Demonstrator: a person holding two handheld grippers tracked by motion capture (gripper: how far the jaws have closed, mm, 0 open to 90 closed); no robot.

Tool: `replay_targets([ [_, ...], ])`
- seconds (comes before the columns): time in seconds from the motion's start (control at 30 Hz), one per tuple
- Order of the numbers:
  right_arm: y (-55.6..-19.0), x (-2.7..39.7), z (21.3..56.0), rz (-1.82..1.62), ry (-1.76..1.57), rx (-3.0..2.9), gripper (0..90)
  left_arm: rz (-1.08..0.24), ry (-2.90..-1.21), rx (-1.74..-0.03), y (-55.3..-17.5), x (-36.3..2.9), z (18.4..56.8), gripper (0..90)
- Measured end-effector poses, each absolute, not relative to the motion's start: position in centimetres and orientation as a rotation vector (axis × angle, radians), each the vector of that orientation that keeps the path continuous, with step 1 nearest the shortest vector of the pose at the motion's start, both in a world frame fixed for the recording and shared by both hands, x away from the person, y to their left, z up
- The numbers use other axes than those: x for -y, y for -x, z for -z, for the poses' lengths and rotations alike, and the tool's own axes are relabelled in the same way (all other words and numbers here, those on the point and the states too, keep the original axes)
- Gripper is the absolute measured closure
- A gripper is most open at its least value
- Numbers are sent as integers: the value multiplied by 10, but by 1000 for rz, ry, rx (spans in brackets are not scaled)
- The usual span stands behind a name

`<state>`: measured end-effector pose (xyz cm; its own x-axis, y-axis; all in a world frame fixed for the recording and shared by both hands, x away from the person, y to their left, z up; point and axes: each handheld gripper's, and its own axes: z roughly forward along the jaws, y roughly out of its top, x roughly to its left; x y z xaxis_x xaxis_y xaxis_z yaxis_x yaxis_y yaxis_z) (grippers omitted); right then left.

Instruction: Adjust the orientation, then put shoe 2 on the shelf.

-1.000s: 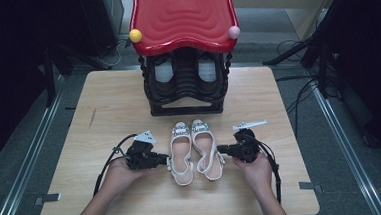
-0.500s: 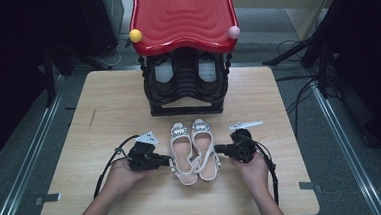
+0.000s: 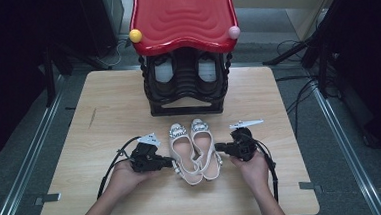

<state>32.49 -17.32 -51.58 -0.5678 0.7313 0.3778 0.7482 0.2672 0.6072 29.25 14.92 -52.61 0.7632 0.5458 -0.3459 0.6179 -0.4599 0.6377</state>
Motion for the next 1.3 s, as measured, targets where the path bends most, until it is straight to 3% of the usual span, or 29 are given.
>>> replay_targets([
  [0.47, -311, 172, 520, 1304, 1521, 2517, 850, 111, -2173, -867, -293, -151, 526, 816],
  [0.7, -316, 176, 515, 1232, 1517, 2537, 757, 91, -2148, -884, -293, -160, 516, 800],
  [1.03, -312, 186, 498, 1384, 1514, 2487, 652, 41, -2126, -917, -295, -183, 503, 748],
  [1.3, -306, 178, 486, 1387, 1450, 2556, 707, 23, -2100, -950, -297, -194, 502, 711],
])
